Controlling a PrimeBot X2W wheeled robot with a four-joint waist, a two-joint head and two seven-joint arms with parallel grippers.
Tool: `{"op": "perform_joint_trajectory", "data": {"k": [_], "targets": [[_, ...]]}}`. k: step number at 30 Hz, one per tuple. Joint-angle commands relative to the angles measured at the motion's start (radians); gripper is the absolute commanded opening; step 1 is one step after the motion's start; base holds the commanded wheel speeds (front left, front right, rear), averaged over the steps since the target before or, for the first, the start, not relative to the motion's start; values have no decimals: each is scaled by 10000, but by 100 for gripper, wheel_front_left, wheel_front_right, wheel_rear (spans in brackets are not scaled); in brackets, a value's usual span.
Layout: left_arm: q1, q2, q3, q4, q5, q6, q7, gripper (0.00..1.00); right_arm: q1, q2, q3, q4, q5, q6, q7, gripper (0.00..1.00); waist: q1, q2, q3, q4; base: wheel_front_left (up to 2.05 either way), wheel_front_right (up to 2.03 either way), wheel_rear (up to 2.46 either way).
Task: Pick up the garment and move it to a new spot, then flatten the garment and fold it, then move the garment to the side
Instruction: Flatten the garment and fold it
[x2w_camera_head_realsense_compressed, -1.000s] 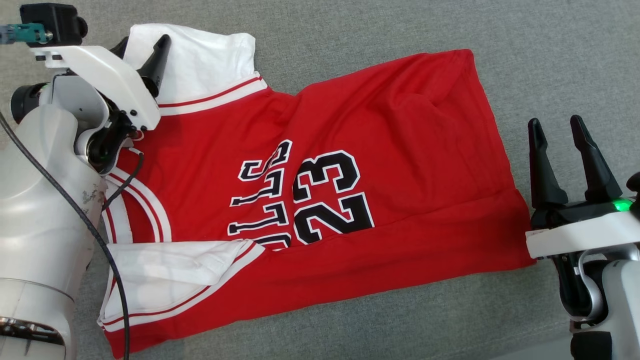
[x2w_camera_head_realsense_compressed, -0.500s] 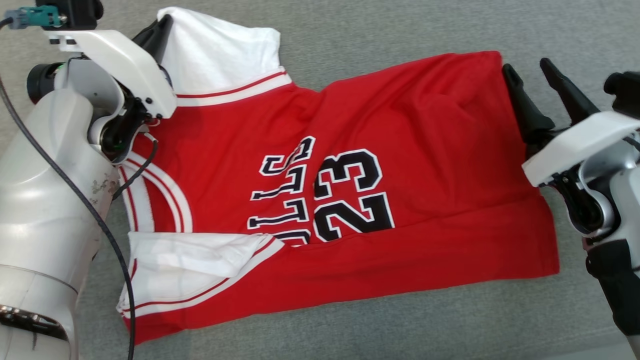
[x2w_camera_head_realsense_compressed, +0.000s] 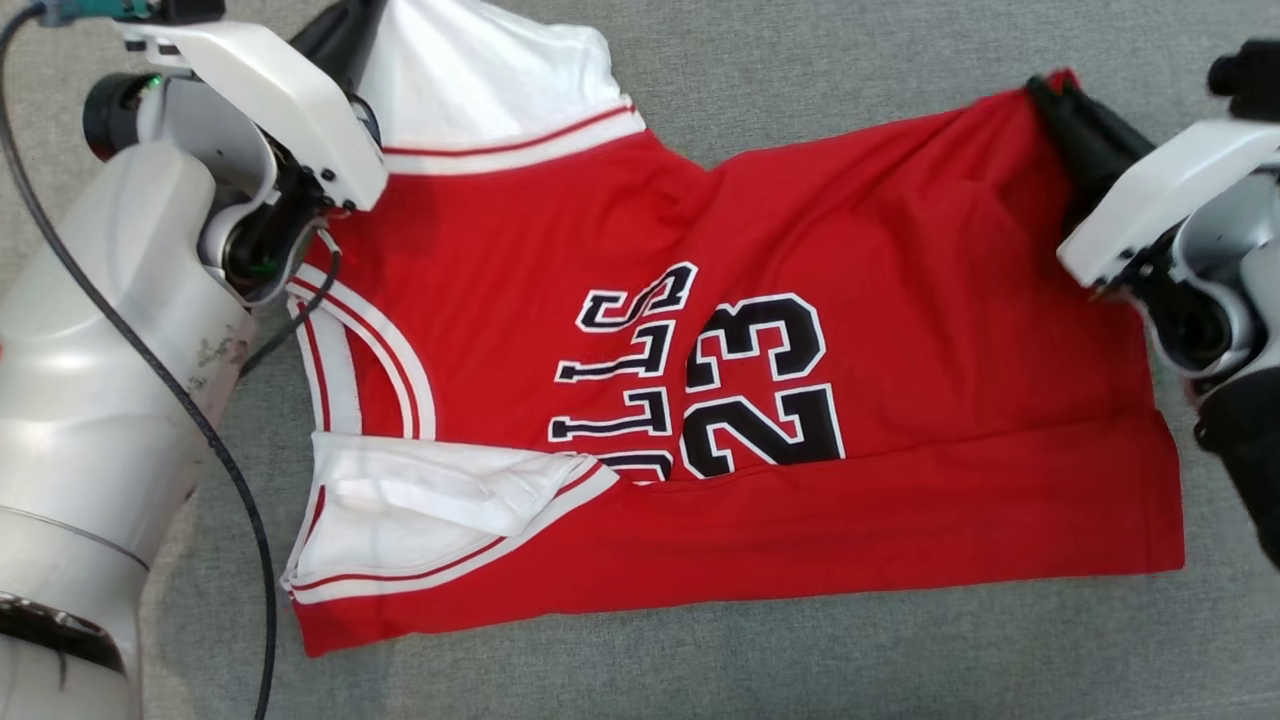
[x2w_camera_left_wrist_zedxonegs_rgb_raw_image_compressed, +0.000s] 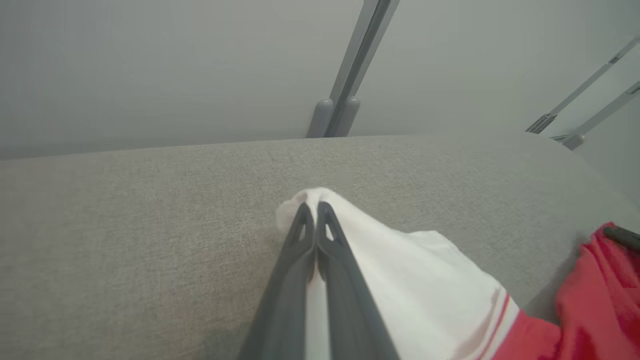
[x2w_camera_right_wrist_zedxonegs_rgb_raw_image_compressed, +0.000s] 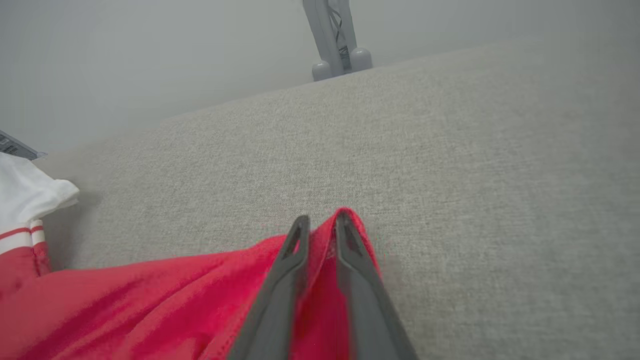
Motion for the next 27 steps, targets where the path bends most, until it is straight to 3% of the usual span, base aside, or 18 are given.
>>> {"op": "perform_joint_trajectory", "data": {"k": [1,10,18,27], "targets": [[-254,171,-74,-107,-129,-11,-237,0,-263,-182,59,74,252,0,11,0,0,0,-9,55,0,0,0],[-621,617,-398,-666,-715,-11,-959,0,-814,-840,427,-303,1439,0,-31,0,0,0,-166,185,0,0,0],[-95,1128,-497,-1830,-1588,-11,-1672,0,-301,-1474,954,-1200,2493,0,70,0,0,0,-187,231,0,0,0],[2440,2805,-363,-5373,-2654,-11,-2581,0,1776,-2975,648,-3150,4208,0,257,0,0,0,-297,388,0,0,0]]}}
